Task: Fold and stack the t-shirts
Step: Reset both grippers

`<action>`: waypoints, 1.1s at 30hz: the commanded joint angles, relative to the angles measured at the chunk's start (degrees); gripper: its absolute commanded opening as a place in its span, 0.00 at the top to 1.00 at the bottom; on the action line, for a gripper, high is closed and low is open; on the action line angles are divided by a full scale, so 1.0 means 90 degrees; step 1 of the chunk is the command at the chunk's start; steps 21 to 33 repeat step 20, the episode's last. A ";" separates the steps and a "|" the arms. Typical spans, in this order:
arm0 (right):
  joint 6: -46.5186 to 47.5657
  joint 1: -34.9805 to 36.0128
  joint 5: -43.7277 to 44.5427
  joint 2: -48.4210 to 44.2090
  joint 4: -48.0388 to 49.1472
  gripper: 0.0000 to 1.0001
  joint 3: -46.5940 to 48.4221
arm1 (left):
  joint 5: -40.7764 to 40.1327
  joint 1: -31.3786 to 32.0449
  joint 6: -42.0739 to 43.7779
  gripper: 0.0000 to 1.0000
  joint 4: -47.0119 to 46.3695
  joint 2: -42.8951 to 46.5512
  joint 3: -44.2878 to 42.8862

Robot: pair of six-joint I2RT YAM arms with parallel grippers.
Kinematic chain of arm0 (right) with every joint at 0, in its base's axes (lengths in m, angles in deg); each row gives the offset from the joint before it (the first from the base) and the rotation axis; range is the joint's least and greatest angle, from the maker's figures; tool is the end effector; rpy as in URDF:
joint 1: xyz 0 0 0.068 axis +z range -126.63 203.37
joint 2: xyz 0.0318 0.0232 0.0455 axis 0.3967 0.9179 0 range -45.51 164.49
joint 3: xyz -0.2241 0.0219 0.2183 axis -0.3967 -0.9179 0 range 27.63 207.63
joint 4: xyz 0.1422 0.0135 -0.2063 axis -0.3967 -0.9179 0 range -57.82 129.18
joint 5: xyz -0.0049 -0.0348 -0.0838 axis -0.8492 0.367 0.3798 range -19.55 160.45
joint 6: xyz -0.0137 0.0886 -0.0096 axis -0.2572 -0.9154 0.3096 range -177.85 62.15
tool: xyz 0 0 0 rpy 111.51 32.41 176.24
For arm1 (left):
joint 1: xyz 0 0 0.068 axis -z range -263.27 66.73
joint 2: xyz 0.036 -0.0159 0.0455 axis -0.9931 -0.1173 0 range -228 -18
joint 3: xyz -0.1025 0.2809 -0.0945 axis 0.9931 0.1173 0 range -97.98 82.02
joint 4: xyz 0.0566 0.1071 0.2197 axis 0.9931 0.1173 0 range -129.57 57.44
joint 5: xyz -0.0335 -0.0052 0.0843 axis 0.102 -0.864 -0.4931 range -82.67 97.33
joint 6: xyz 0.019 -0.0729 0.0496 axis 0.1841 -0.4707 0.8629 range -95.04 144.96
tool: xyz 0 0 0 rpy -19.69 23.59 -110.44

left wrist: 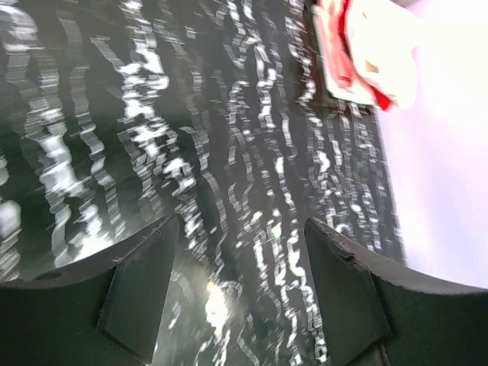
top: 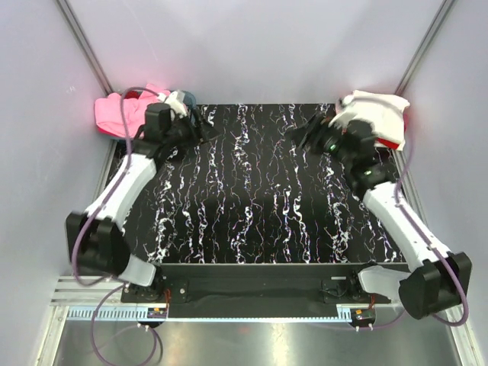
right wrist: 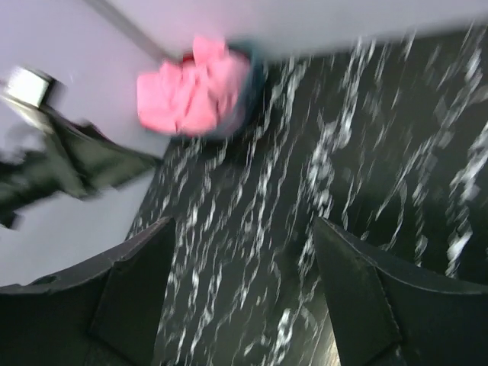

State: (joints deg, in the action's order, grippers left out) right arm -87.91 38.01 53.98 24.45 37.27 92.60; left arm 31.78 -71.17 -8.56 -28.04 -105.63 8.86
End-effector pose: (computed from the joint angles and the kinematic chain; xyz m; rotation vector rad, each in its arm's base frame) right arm 0.2878 0.0987 0.4221 0.0122 1.7553 0.8199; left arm 0.3657 -0.1125 0.3543 -0.1105 2.1052 -0.9232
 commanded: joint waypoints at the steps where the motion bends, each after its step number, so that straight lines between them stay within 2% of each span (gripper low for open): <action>1: -0.0584 0.0745 0.0393 0.0197 0.0386 0.20 -0.1289 | -0.1016 -0.0026 0.0667 0.27 0.1480 0.1061 0.0258; 4: -0.1004 0.1633 0.0570 0.0245 0.0904 0.21 -0.2061 | -0.1514 -0.0026 0.0960 0.27 0.2359 0.1921 0.0463; 7: -0.1171 0.2318 0.0619 0.0420 0.1354 0.13 -0.2521 | -0.2061 -0.0026 0.1039 0.27 0.3354 0.2654 0.0639; 10: -0.1317 0.2505 0.0590 0.0674 0.1365 0.08 -0.2668 | -0.2383 -0.0026 0.1156 0.26 0.3795 0.3388 0.0970; 19: -0.1220 0.2505 0.0180 0.0489 0.2692 0.08 -0.3820 | -0.3155 0.0003 0.1673 0.24 0.4159 0.5224 0.2054; 33: -0.1220 0.2505 0.0180 0.0470 0.2780 0.07 -0.3869 | -0.3320 0.0003 0.1567 0.23 0.4245 0.5351 0.2017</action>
